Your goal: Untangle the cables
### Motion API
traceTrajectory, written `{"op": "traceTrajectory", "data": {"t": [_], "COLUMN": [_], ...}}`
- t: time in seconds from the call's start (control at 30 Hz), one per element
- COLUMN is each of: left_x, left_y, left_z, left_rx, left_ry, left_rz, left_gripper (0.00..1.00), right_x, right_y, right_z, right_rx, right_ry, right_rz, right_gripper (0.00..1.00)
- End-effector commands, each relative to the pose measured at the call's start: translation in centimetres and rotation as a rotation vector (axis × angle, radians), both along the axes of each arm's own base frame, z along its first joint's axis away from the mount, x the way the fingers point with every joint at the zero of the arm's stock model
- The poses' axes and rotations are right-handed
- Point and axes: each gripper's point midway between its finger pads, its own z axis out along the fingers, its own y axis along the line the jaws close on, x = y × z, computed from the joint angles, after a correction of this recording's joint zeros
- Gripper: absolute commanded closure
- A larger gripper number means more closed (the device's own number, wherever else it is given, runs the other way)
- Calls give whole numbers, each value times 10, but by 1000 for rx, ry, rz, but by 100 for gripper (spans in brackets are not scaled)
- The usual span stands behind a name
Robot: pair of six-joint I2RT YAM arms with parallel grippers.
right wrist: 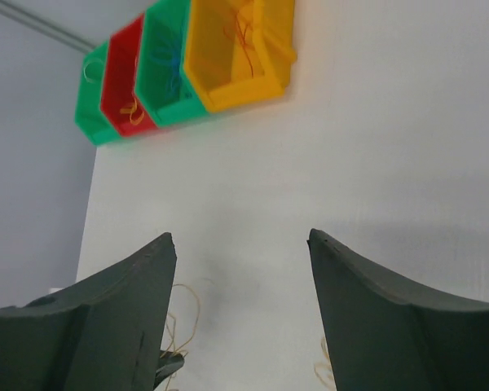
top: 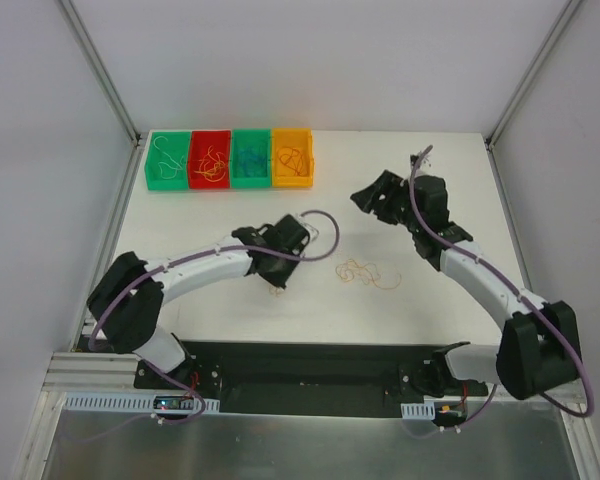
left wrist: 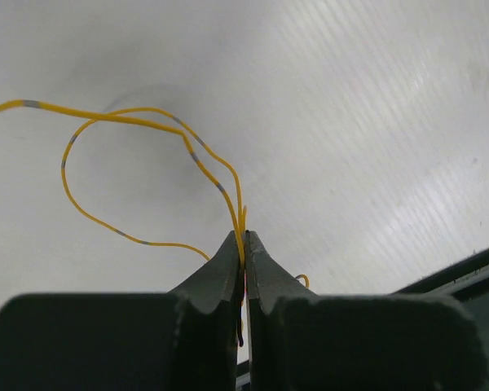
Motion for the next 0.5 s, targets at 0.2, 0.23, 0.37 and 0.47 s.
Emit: {"op": "traceTrajectory", "data": {"t": [0.2,0.23,0.37,0.47], "left_x": [186,204,282,332], "left_y": [81,88,106,113], "left_z": [119,124,154,163], "left_rx": [-276,-315,-485,-607], "left_ry": [-183,-177,-207,-215], "left_rz": [322,345,365,342], "left_gripper": [100,100,100,100], "right_x": [119,120,125,130], "right_y": [9,11,7,-8], "right_z": [96,93,49,29], "right_rx": [51,31,-121,-137], "right_ry": [-358,-384,-419,-397], "right_rz": [-136,-116,-71,-80], "right_gripper": [32,32,32,32]}}
